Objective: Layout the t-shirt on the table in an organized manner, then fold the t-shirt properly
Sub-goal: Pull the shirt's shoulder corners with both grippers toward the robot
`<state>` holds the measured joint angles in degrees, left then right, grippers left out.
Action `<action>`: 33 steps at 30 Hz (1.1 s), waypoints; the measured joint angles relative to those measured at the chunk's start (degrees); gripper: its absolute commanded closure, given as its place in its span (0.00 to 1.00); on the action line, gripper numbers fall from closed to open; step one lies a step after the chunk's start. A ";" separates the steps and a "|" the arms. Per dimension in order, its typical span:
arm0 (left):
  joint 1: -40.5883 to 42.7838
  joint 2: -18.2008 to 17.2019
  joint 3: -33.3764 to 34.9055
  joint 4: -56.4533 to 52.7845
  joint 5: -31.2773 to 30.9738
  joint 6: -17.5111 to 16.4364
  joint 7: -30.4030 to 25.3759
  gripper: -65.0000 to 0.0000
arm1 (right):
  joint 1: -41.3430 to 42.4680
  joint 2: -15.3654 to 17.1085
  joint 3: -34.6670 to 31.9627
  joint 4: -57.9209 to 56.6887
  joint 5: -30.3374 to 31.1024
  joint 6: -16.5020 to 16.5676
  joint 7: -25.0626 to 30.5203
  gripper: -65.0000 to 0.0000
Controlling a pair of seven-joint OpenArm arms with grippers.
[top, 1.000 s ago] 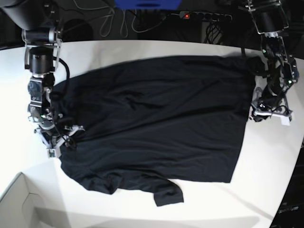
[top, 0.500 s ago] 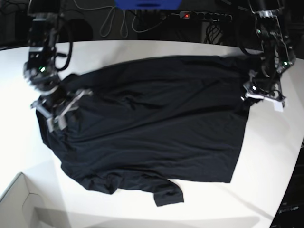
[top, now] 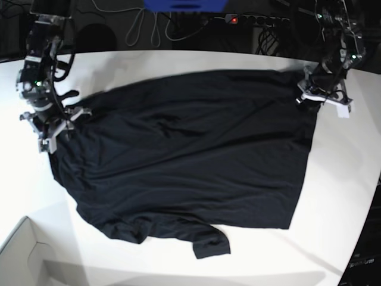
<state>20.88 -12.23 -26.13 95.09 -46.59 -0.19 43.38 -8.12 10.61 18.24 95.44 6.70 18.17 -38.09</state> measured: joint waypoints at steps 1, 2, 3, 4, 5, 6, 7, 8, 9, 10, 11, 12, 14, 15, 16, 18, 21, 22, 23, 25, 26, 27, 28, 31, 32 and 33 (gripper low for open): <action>0.50 0.02 -0.02 0.02 -0.24 0.02 0.04 0.73 | 0.24 -0.04 0.83 -0.85 0.26 0.02 0.26 0.55; 1.09 0.02 -0.02 0.02 -0.68 0.02 0.17 0.73 | 0.04 -0.02 1.33 -1.51 0.00 0.00 0.31 0.52; 1.42 0.02 0.00 0.00 -0.87 0.02 0.17 0.73 | -0.52 0.00 1.66 -1.92 -0.26 0.00 -0.13 0.50; 1.66 0.02 0.00 0.00 -0.87 0.02 0.09 0.73 | -1.07 -0.02 1.75 -2.38 -0.33 -0.02 -0.52 0.47; 1.66 0.00 -0.02 0.00 -1.27 0.02 0.07 0.73 | -1.46 -0.11 1.73 -2.64 -0.37 0.00 -1.01 0.46; 1.64 0.00 0.00 0.02 -1.29 0.04 0.09 0.73 | -1.49 -0.35 1.73 -2.67 -0.39 0.00 -1.09 0.45; 1.62 0.02 0.00 0.02 -1.31 0.02 0.11 0.73 | -1.42 -0.55 1.70 -2.62 -0.26 0.00 -0.72 0.44; 1.62 0.02 0.00 0.02 -1.33 0.04 0.11 0.73 | -1.25 -0.68 1.57 -2.58 -0.24 -0.02 -0.04 0.44; 1.62 0.00 0.00 0.02 -1.31 0.02 0.11 0.73 | -1.07 -0.68 1.57 -2.56 -0.17 0.00 0.15 0.44; 1.66 0.00 -0.02 0.02 -1.31 0.02 0.13 0.73 | -0.94 -0.66 1.57 -2.89 -0.20 0.00 0.26 0.44; 1.66 0.00 -0.02 0.02 -1.29 0.02 0.15 0.73 | -0.74 -0.63 1.60 -3.63 -0.24 -0.02 0.35 0.44; 1.66 0.00 -0.02 0.02 -1.31 0.02 0.13 0.73 | -0.68 -0.61 1.62 -4.66 -0.13 0.00 0.26 0.44; 2.01 0.00 -0.02 0.04 -1.49 0.02 0.04 0.73 | -0.68 -0.59 1.62 -6.47 -0.17 0.02 -0.09 0.46; 2.16 0.02 -0.02 0.04 -1.46 0.02 0.07 0.73 | -0.68 -0.44 1.64 -7.19 0.02 0.00 0.26 0.49; 2.32 0.00 -0.02 0.04 -1.49 0.02 0.11 0.73 | -0.66 -0.28 1.70 -7.54 0.20 0.00 0.46 0.54; 2.58 0.07 -0.52 0.04 -1.55 0.04 0.31 0.73 | -0.52 0.02 1.77 -8.09 0.22 0.00 1.16 0.66; 3.10 0.17 -3.23 0.35 -1.62 0.04 0.11 0.73 | -0.52 0.37 1.90 -8.13 0.17 -0.02 1.01 0.90; 3.41 0.20 -4.09 0.98 -1.55 0.07 0.35 0.73 | -0.68 0.42 1.99 -8.13 0.17 -0.02 1.03 0.99; 3.96 0.22 -4.59 1.81 -1.46 0.07 0.26 0.73 | -0.83 0.50 2.01 -8.00 0.15 -0.02 1.07 1.00; 4.20 0.37 -5.31 3.41 -1.55 0.07 0.50 0.73 | -1.03 0.46 2.01 -7.63 0.17 -0.02 0.81 1.00; 4.20 0.48 -5.75 4.04 -1.70 0.04 0.44 0.73 | -1.29 0.48 1.97 -6.95 -0.04 0.00 0.37 1.00; 4.35 0.50 -6.16 4.76 -1.70 0.04 0.20 0.73 | -2.08 0.46 1.95 -5.81 0.02 -0.02 0.20 1.00; 4.52 0.48 -6.45 5.33 -1.68 0.04 0.17 0.73 | -2.91 0.46 1.95 -4.50 0.17 -0.02 0.22 1.00; 5.25 0.55 -6.08 5.44 -1.73 0.02 0.22 0.73 | -5.18 0.42 1.97 -0.20 0.02 -0.02 -0.11 1.00; 5.42 0.66 -6.03 5.03 -1.70 0.02 0.28 0.73 | -5.73 0.00 1.99 1.27 -0.20 0.00 -0.13 1.00; 5.31 0.70 -6.03 4.74 -1.62 0.04 0.59 0.73 | -6.12 -0.42 1.99 2.58 -0.31 -0.02 -0.09 1.00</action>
<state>26.20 -11.53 -32.16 99.83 -48.21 -0.14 43.97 -14.24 10.20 20.23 98.02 6.39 18.15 -38.17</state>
